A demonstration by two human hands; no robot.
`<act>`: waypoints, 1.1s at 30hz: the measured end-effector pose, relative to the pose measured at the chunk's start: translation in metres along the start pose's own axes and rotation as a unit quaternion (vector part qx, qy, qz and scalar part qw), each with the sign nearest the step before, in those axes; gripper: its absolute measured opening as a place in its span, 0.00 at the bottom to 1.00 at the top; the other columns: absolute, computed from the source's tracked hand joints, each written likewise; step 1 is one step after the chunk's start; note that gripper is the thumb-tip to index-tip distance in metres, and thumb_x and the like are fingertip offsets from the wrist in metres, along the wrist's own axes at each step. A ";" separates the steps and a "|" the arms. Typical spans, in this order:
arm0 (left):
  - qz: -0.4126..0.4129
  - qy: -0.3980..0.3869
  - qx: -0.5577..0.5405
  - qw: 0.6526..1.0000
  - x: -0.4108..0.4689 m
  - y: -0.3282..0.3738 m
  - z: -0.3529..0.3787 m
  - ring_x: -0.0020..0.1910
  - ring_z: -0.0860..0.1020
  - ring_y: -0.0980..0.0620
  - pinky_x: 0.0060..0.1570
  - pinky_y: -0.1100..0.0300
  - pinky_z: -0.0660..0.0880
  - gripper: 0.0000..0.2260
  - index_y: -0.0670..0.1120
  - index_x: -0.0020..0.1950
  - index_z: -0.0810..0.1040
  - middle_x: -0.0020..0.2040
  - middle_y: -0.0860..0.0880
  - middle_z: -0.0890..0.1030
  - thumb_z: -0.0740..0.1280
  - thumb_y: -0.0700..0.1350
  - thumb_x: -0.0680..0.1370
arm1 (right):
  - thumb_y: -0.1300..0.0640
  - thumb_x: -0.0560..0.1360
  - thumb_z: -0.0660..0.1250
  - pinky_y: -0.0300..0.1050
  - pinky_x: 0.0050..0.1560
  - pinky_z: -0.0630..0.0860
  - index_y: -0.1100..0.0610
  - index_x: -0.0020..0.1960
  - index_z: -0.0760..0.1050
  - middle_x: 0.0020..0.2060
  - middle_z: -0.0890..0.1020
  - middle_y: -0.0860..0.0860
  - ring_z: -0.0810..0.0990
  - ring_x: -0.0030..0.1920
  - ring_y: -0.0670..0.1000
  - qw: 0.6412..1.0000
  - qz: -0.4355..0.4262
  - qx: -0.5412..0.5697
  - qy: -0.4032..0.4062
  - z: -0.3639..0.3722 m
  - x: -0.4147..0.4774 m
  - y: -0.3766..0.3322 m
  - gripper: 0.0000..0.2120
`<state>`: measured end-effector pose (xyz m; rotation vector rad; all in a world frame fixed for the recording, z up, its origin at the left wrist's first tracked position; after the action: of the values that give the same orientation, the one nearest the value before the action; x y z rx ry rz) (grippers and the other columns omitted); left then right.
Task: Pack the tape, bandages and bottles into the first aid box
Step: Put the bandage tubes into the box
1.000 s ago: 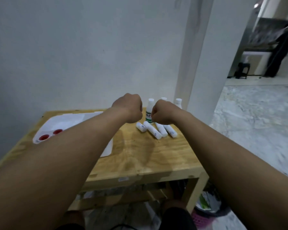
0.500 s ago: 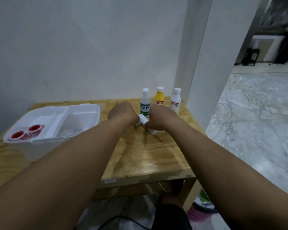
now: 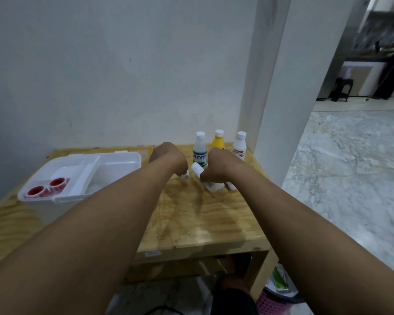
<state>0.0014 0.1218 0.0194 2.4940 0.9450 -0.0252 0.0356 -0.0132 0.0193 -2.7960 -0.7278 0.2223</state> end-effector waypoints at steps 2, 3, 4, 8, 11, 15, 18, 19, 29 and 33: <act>0.010 0.009 0.002 1.000 -0.004 0.000 -0.007 0.33 0.77 0.49 0.28 0.59 0.70 0.13 0.42 0.39 0.76 0.38 0.46 0.80 0.79 0.44 0.66 | 0.53 0.73 0.70 0.43 0.29 0.68 0.58 0.37 0.68 0.31 0.75 0.52 0.75 0.32 0.51 1.000 0.009 0.001 -0.002 -0.007 -0.006 -0.001 0.14; 0.017 0.014 0.002 1.000 -0.005 0.000 -0.011 0.33 0.76 0.49 0.29 0.59 0.70 0.13 0.42 0.39 0.76 0.38 0.46 0.79 0.79 0.44 0.67 | 0.53 0.73 0.70 0.43 0.31 0.69 0.58 0.38 0.68 0.31 0.76 0.52 0.76 0.33 0.51 1.000 0.012 0.001 -0.004 -0.010 -0.008 -0.002 0.13; 0.024 0.017 -0.001 1.000 -0.007 0.000 -0.017 0.34 0.76 0.49 0.31 0.59 0.70 0.14 0.42 0.39 0.75 0.38 0.46 0.78 0.79 0.44 0.67 | 0.54 0.73 0.70 0.44 0.33 0.71 0.58 0.38 0.69 0.32 0.76 0.52 0.78 0.35 0.53 1.000 0.013 0.002 -0.005 -0.013 -0.011 -0.004 0.13; 0.053 0.030 0.004 0.998 -0.020 -0.003 -0.054 0.37 0.79 0.47 0.37 0.58 0.73 0.15 0.42 0.40 0.76 0.36 0.46 0.78 0.80 0.46 0.67 | 0.53 0.73 0.67 0.47 0.46 0.76 0.58 0.36 0.72 0.32 0.79 0.52 0.81 0.41 0.53 1.000 0.021 0.015 -0.006 -0.026 -0.023 -0.015 0.11; 0.060 0.050 0.011 0.997 -0.032 -0.015 -0.096 0.30 0.76 0.50 0.34 0.60 0.72 0.15 0.42 0.36 0.76 0.31 0.48 0.77 0.80 0.48 0.67 | 0.52 0.66 0.68 0.53 0.60 0.72 0.58 0.41 0.73 0.34 0.84 0.54 0.78 0.45 0.49 0.999 0.028 0.023 0.003 -0.036 -0.028 -0.032 0.11; 0.048 0.082 0.003 0.995 -0.040 -0.049 -0.147 0.26 0.72 0.51 0.27 0.62 0.67 0.15 0.43 0.34 0.76 0.30 0.48 0.76 0.80 0.47 0.67 | 0.56 0.66 0.70 0.41 0.32 0.70 0.58 0.25 0.74 0.24 0.77 0.52 0.78 0.32 0.53 0.998 0.005 0.057 0.019 -0.054 -0.037 -0.071 0.13; 0.037 0.102 -0.007 0.994 -0.040 -0.079 -0.175 0.26 0.72 0.50 0.26 0.62 0.66 0.14 0.43 0.37 0.77 0.33 0.47 0.77 0.80 0.47 0.67 | 0.57 0.65 0.73 0.40 0.28 0.66 0.59 0.26 0.72 0.25 0.72 0.52 0.71 0.27 0.53 0.994 -0.011 0.101 0.036 -0.061 -0.041 -0.102 0.13; 0.032 0.106 -0.009 0.994 -0.040 -0.089 -0.182 0.26 0.72 0.50 0.26 0.63 0.65 0.14 0.43 0.38 0.77 0.34 0.47 0.77 0.80 0.47 0.66 | 0.57 0.65 0.73 0.40 0.27 0.66 0.60 0.28 0.74 0.27 0.73 0.53 0.70 0.27 0.53 0.993 -0.019 0.116 0.033 -0.061 -0.041 -0.113 0.12; -0.013 0.106 0.023 0.994 -0.023 -0.179 -0.203 0.36 0.80 0.47 0.44 0.58 0.79 0.12 0.41 0.40 0.85 0.38 0.47 0.84 0.81 0.48 0.66 | 0.58 0.70 0.74 0.42 0.29 0.68 0.61 0.30 0.75 0.31 0.83 0.52 0.70 0.27 0.52 0.981 -0.053 0.182 -0.043 -0.033 -0.036 -0.215 0.13; -0.020 0.102 0.052 0.993 -0.008 -0.195 -0.191 0.37 0.81 0.49 0.45 0.58 0.81 0.13 0.43 0.40 0.84 0.38 0.48 0.84 0.81 0.50 0.65 | 0.59 0.71 0.73 0.43 0.28 0.67 0.62 0.32 0.75 0.32 0.82 0.53 0.69 0.27 0.52 0.982 -0.054 0.170 -0.063 -0.017 -0.031 -0.241 0.12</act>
<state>-0.1554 0.3266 0.1090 2.6098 1.1017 0.1760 -0.0977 0.1719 0.1034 -2.4289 -0.7834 0.4602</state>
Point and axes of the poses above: each hand's wrist, its own x-axis towards the middle knuckle, its own z-axis out of the palm, y = z × x, the point moved 2 cm from there along x, towards the middle knuckle
